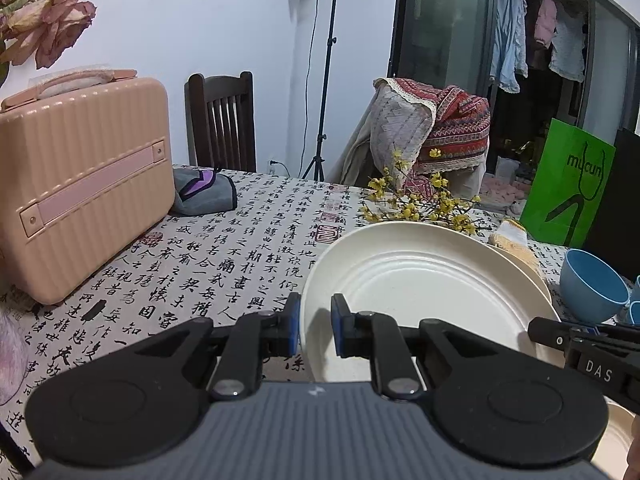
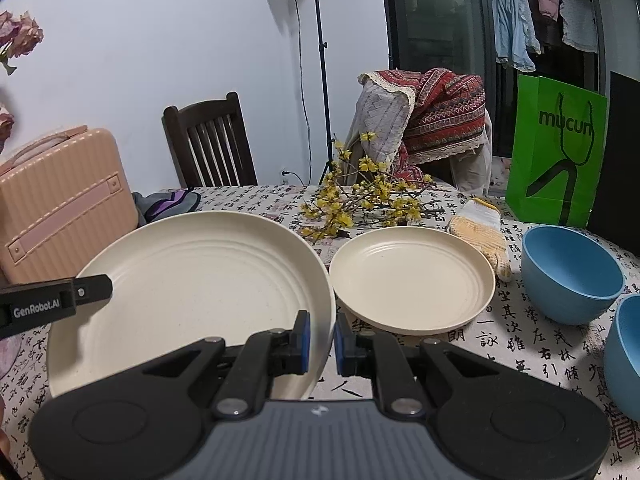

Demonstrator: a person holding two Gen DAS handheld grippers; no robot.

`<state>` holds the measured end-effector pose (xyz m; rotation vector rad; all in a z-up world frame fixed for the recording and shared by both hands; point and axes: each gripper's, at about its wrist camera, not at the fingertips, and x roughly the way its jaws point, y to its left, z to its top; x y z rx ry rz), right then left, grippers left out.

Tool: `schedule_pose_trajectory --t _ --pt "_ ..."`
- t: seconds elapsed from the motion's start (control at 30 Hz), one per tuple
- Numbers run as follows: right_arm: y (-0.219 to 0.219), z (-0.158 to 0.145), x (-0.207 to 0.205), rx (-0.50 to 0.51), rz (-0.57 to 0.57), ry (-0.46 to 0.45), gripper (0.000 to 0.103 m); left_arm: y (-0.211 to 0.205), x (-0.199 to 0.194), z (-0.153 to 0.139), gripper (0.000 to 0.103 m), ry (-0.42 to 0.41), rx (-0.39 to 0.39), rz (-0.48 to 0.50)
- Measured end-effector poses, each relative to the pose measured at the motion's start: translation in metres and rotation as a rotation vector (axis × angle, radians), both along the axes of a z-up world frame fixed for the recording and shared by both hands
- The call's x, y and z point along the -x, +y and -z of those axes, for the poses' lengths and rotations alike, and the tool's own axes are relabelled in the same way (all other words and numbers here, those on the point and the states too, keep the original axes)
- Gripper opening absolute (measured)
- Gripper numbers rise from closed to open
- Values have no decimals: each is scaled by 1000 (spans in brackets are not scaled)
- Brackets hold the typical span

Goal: Organize plates and bowls
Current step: 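Carry the held cream plate past the yellow flowers toward the blue bowls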

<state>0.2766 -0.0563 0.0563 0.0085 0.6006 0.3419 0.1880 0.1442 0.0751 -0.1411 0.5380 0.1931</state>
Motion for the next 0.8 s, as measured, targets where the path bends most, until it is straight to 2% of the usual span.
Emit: schedule_pose_trajectory --t 0.8 --pt "-43 -3 25 -33 32 -14 12 -43 19 -7 16 -17 -19 33"
